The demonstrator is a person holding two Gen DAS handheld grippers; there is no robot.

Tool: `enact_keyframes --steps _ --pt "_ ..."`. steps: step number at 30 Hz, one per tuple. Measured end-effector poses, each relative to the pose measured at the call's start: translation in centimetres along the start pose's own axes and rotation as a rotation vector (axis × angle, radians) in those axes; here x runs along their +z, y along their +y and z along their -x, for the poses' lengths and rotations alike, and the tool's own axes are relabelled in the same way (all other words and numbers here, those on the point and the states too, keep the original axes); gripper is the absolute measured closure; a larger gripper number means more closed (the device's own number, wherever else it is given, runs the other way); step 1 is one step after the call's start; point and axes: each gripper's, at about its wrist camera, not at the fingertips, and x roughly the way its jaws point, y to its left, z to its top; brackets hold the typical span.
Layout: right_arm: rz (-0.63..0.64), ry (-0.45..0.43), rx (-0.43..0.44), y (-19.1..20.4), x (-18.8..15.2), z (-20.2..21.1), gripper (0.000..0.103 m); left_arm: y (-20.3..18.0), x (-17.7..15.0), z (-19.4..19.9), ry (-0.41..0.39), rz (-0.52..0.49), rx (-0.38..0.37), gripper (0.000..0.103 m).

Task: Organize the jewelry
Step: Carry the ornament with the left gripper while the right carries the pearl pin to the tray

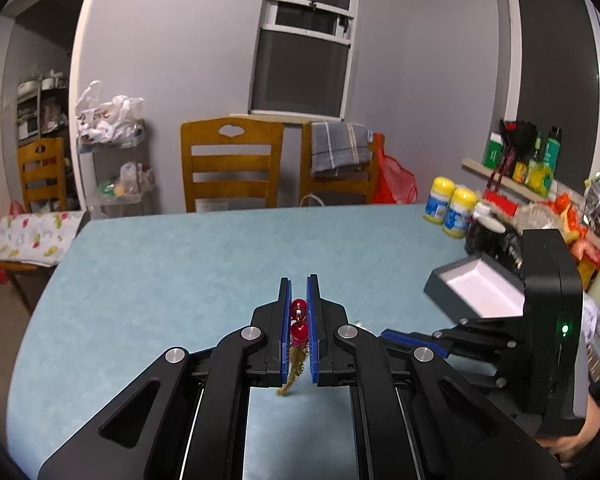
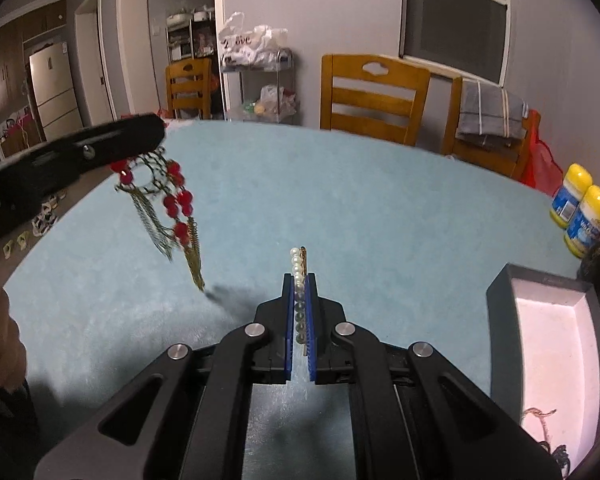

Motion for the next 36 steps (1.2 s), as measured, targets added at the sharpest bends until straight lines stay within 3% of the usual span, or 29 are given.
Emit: enact_keyframes --steps 16,25,36 --pt "-0.078 -0.131 0.005 -3.6 -0.7 8.9 0.098 -7.5 1.5 1.6 -0.018 -0.063 -0.096 0.095" --pt "-0.135 -0.183 -0.066 -9.1 -2.5 14.5 0.098 -15.0 2.5 1.3 -0.03 -0.15 -0.174 0.095" --pt "-0.286 -0.183 -0.149 -17.6 -7.9 18.3 0.098 -24.7 1.7 -1.9 -0.007 -0.225 -0.309 0.095"
